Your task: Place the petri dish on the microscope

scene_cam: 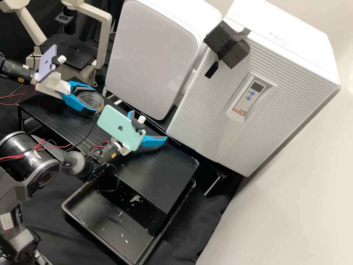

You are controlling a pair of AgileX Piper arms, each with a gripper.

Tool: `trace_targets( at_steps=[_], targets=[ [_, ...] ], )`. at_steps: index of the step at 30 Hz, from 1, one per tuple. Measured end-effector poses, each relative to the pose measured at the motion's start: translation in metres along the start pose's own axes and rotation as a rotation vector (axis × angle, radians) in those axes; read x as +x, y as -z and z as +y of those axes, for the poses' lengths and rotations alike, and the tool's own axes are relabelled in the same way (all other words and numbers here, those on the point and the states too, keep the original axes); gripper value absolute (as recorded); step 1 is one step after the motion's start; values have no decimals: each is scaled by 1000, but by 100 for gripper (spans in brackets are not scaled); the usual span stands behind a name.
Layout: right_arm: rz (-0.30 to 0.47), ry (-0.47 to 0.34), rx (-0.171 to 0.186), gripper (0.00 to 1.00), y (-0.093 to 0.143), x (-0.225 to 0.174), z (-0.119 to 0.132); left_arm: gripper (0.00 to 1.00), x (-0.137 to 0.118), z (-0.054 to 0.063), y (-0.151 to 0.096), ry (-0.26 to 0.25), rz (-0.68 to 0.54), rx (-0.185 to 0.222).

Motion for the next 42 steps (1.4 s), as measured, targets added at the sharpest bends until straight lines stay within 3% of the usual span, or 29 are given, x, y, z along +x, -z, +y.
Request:
trace_targets(
  at_steps=[3, 15, 21, 24, 25, 32, 38, 42],
  targets=[
    [0, 0, 0, 100, 0, 0, 0, 100, 0, -2, 0, -2, 6, 25],
    [0, 0, 0, 100, 0, 0, 0, 100, -1, -6, 0, -2, -4, 20],
    [0, 0, 0, 100, 0, 0, 0, 100, -6, -9, -1, -9, 1, 57],
    [0, 0, 0, 100, 0, 0, 0, 100, -7, -10, -2, -39, 27, 64],
    [0, 0, 0, 100, 0, 0, 0, 100, -7, -11, -2, -53, 47, 93],
    [0, 0, 0, 100, 0, 0, 0, 100, -16, -19, -1, -145, 165, 140],
    [0, 0, 0, 100, 0, 0, 0, 100, -38, -21, -12, -217, 92, 116],
    [0, 0, 0, 100, 0, 0, 0, 100, -42, -23, -22, -223, -7, 83]
  ],
)
